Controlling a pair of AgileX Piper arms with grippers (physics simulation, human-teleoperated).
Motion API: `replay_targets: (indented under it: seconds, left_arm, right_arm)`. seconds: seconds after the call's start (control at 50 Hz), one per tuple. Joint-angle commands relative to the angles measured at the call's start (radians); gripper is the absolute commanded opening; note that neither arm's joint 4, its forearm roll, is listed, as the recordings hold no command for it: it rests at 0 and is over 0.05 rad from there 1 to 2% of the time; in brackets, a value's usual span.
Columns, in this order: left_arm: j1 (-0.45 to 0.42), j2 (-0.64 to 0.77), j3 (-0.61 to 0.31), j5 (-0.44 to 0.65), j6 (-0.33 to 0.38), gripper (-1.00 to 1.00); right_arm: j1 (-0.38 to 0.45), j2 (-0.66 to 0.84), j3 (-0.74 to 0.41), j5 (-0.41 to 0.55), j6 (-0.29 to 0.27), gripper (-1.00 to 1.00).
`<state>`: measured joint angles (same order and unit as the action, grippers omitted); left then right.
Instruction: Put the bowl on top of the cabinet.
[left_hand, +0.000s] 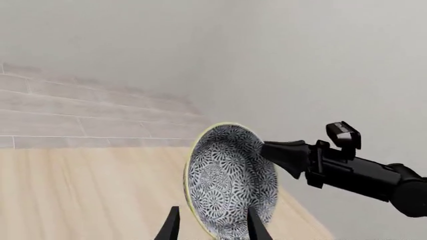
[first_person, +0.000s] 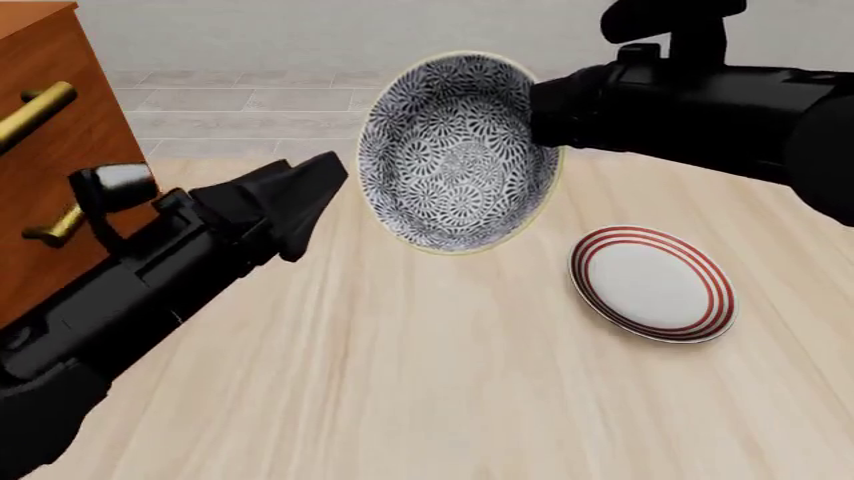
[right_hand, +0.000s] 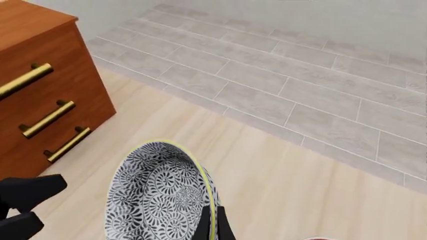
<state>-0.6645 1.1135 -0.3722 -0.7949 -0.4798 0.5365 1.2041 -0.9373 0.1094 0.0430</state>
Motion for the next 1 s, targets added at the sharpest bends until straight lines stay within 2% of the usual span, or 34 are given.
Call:
replay_targets:
  seconds: [0.02, 0.58, 1.0]
  left_arm:
    - [0.015, 0.084, -0.01, -0.037, 0.009, 1.0]
    - [0.022, 0.145, -0.026, -0.078, -0.014, 1.0]
    - [0.032, 0.227, -0.071, -0.129, -0.036, 1.0]
  right_arm:
    - [-0.006, -0.002, -0.016, 0.0, 0.001, -1.0]
    - [0.02, -0.034, 0.002, 0.011, 0.0, -1.0]
    - [0.034, -0.075, 0.026, 0.026, -0.004, -1.0]
